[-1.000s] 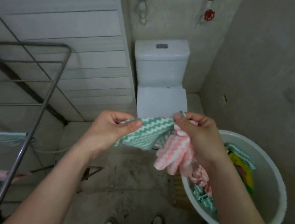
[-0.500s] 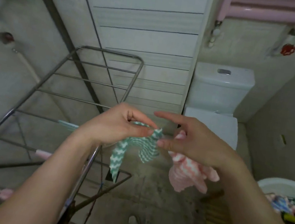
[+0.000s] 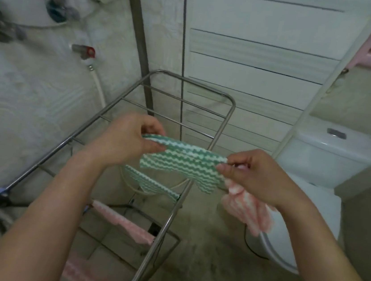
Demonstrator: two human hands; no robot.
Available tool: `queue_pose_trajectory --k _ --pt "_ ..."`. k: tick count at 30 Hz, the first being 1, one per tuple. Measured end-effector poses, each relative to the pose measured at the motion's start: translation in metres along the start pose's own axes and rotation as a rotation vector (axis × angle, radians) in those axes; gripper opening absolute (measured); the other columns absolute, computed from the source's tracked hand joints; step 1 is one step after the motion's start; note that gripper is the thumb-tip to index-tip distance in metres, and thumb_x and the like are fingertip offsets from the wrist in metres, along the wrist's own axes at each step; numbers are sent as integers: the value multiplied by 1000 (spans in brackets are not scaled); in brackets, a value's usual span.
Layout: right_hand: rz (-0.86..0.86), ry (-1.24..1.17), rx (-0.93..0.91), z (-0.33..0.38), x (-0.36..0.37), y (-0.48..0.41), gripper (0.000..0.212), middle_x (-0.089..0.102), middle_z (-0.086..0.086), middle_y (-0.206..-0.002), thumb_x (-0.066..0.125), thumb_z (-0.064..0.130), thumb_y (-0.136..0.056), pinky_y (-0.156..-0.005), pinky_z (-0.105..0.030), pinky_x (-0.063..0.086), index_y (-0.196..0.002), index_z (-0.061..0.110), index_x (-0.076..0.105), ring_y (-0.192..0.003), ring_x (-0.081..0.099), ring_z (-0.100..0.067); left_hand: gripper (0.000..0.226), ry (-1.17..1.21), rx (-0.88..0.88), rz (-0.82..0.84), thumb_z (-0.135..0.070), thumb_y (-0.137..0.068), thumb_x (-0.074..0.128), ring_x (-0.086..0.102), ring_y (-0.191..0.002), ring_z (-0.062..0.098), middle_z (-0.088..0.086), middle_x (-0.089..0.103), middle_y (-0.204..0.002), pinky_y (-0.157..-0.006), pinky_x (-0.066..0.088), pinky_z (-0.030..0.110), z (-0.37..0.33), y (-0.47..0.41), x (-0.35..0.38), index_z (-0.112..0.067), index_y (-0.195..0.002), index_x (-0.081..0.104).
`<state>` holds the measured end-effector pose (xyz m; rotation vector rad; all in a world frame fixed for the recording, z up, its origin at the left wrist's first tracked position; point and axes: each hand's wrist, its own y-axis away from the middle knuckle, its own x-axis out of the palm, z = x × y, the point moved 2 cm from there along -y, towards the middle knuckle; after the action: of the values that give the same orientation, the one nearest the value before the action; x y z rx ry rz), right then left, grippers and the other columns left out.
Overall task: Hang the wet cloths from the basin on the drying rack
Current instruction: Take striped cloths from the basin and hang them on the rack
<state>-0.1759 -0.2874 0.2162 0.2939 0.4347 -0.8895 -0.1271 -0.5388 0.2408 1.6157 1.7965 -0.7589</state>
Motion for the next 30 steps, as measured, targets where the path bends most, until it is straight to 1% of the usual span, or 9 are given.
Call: queue_pose_trajectory --k 5,7,9,11,13,17,20,25,30 --pt "7 -46 -28 3 20 -30 32 60 14 -50 64 24 -89 -57 -12 40 -60 35 71 -49 52 4 19 96 -92 19 0 -80 69 54 -55 -4 -8 63 -61 -57 41 11 53 -13 -16 -18 -79 66" --pt "25 -98 -41 -1 26 -40 17 71 5 -66 63 28 -89 -65 -25 48 -79 31 77 -61 64 -13 20 257 -142 -88 3 -80 68 56 -58 -3 -14 66 -61 -59 43 8 71 -17 -21 -16 -80 65" --pt "33 -171 -52 -4 29 -45 15 73 -16 -82 63 33 -88 -69 -36 47 -91 30 77 -71 64 -39 19 524 -167 -190 3 -81 64 59 -66 5 -13 67 -65 -65 48 12 79 -19 -21 -16 -84 62" --pt "27 -243 -56 -10 30 -56 15 70 -18 -74 64 33 -87 -63 -31 40 -94 30 77 -58 54 -30 19 856 -188 -263 2 -83 58 62 -68 10 -8 67 -67 -66 53 20 85 -26 -17 -16 -84 59" --pt "38 -251 -31 -21 34 -67 15 56 2 -55 63 29 -88 -53 -22 36 -91 26 78 -52 44 -13 20 960 -194 -330 4 -87 54 63 -65 10 -5 67 -66 -63 54 23 90 -38 -7 -15 -86 57" --pt "10 -170 134 -68 49 -97 28 49 13 -48 59 33 -92 -52 -16 36 -69 24 72 -46 42 -1 13 680 -356 -397 -3 -91 57 62 -60 7 -6 64 -65 -57 50 21 114 -84 38 -16 -91 56" --pt "-41 -119 239 -109 59 -119 30 54 6 -54 57 35 -93 -53 -19 41 -78 14 72 -48 46 -1 10 385 -484 -283 -12 -92 56 60 -72 23 7 60 -78 -65 48 32 137 -121 79 -10 -100 51" --pt "-164 -168 211 -124 59 -137 17 69 -3 -64 55 27 -95 -45 -19 49 -89 31 70 -46 59 -4 11 120 -446 -235 -18 -97 45 60 -78 26 12 59 -88 -65 45 33 148 -151 103 -14 -107 43" --pt "-180 -54 240 -144 58 -148 20 68 1 -58 57 26 -95 -50 -28 57 -96 19 75 -51 67 -10 11 -127 -363 -215 -25 -96 48 58 -71 30 10 58 -78 -62 45 38 159 -164 119 -18 -101 41"
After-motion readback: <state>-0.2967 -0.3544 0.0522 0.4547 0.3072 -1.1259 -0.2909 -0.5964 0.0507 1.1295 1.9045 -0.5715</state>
